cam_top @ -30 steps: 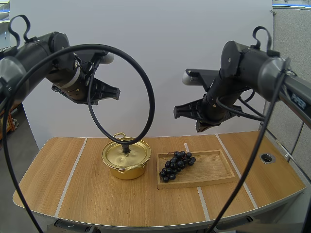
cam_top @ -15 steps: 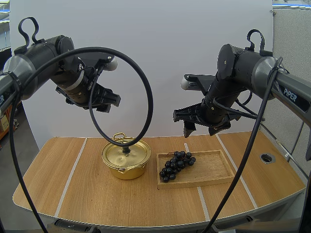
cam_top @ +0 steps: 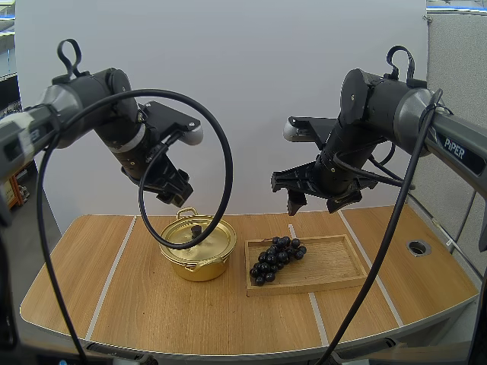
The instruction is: Open the pot, put the grape inside, and close it
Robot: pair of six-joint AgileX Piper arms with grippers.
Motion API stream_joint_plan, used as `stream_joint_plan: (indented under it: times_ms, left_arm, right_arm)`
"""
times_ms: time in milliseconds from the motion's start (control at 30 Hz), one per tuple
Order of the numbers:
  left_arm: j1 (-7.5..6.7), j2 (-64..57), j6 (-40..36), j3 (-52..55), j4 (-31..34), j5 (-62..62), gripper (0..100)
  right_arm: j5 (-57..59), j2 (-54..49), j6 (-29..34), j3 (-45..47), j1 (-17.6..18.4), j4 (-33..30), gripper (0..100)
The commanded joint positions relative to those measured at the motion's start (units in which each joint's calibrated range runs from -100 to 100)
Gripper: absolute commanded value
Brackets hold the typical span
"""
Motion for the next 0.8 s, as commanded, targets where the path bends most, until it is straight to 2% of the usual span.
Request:
stream_joint_plan:
  times_ms: [0, 67, 533, 767]
  left_arm:
    - [-1.93, 7.0, 2.6, -3.4, -1.6, 2.1, 100]
    - [-2.45, 9.1, 2.6, -4.5, -1.6, 2.3, 100]
    - [-2.60, 22.8, 2.9, -9.7, -1.2, 1.5, 100]
    - [-2.60, 30.4, 3.6, -10.7, -1.2, -2.8, 100]
  right_arm:
    - [0.2, -0.4, -0.2, -0.4, -0.3, 0.2, 100]
    - [0.2, -0.4, -0.2, -0.4, -0.3, 0.2, 100]
    - [0.0, -0.4, -0.2, -0.4, -0.3, 0.1, 100]
    - [-0.1, -0.4, -0.2, -0.4, -0.3, 0.1, 100]
